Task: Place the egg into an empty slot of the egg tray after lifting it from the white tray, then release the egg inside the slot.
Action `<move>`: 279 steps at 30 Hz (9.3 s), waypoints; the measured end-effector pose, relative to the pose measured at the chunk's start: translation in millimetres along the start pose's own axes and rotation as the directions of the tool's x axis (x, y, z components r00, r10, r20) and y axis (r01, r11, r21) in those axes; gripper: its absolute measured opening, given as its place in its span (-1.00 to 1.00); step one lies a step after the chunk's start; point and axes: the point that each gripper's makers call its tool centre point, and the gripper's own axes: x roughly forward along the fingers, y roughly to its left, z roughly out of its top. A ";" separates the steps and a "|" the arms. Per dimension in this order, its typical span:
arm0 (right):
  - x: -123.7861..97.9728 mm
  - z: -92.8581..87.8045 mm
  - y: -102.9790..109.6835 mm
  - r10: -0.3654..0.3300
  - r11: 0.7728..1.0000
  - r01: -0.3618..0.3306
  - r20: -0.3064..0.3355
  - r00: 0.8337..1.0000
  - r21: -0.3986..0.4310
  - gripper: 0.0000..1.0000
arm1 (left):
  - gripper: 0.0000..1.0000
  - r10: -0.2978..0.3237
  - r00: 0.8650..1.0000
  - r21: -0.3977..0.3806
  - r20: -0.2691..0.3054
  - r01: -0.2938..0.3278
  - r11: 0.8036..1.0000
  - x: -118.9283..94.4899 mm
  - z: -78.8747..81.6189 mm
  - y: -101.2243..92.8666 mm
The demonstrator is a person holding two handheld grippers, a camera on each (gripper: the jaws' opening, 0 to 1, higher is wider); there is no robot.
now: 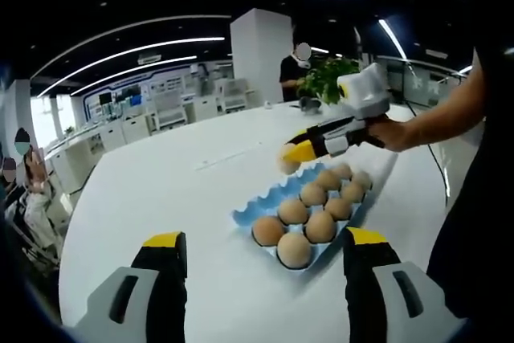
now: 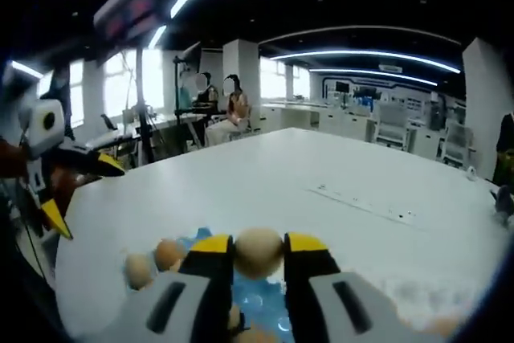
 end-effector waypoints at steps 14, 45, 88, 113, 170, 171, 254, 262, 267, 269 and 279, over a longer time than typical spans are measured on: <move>41.7 -6.7 47.3 0.115 0.993 -0.115 -0.045 0.992 -0.013 -0.54 | 0.62 0.004 1.000 -0.014 -0.008 -0.004 1.000 -1.4 -4.4 2.7; 69.3 -36.5 61.1 0.192 0.979 -0.175 -0.196 0.962 0.101 -0.52 | 0.60 0.006 1.000 -0.016 -0.009 -0.006 1.000 -0.3 -3.5 5.2; 55.5 -42.1 62.1 0.208 0.978 -0.209 -0.241 0.948 0.021 -0.49 | 0.59 0.001 1.000 0.008 0.005 -0.001 1.000 -0.3 4.3 1.1; -33.3 -23.1 -32.0 -0.066 0.993 0.072 -0.063 0.996 0.096 -0.50 | 0.59 -0.012 1.000 0.019 0.022 0.011 1.000 0.6 9.4 -2.6; -128.0 -103.7 -174.9 -0.458 0.866 0.487 -0.209 0.864 0.113 -0.48 | 0.59 -0.002 1.000 0.017 0.015 0.002 1.000 -1.6 7.4 -2.2; -127.9 -103.8 -175.4 -0.461 0.865 0.489 -0.208 0.863 0.110 -0.48 | 0.59 -0.001 1.000 0.018 0.016 0.000 1.000 -1.6 7.6 -1.6; -76.7 -27.2 -86.3 -0.238 0.971 0.238 -0.024 0.971 -0.004 -0.51 | 0.60 0.005 1.000 0.016 0.024 -0.006 1.000 -2.1 8.2 1.1; -59.9 -18.0 -71.3 -0.185 0.983 0.185 -0.016 0.983 -0.018 -0.51 | 0.60 0.012 1.000 0.015 0.023 -0.012 1.000 -4.0 7.9 2.4; -46.5 -13.4 -57.4 -0.144 0.989 0.143 -0.013 0.990 -0.026 -0.51 | 0.60 0.010 1.000 0.016 0.025 -0.010 1.000 -3.0 9.2 2.4; -40.4 -11.3 -50.8 -0.123 0.992 0.123 -0.012 0.992 -0.032 -0.51 | 0.60 0.012 1.000 0.015 0.028 -0.013 1.000 -3.1 10.1 3.1; -16.9 -10.3 -23.0 -0.048 0.998 0.047 -0.021 0.999 -0.040 -0.51 | 0.60 0.017 1.000 0.011 0.023 -0.017 1.000 -3.7 7.4 5.4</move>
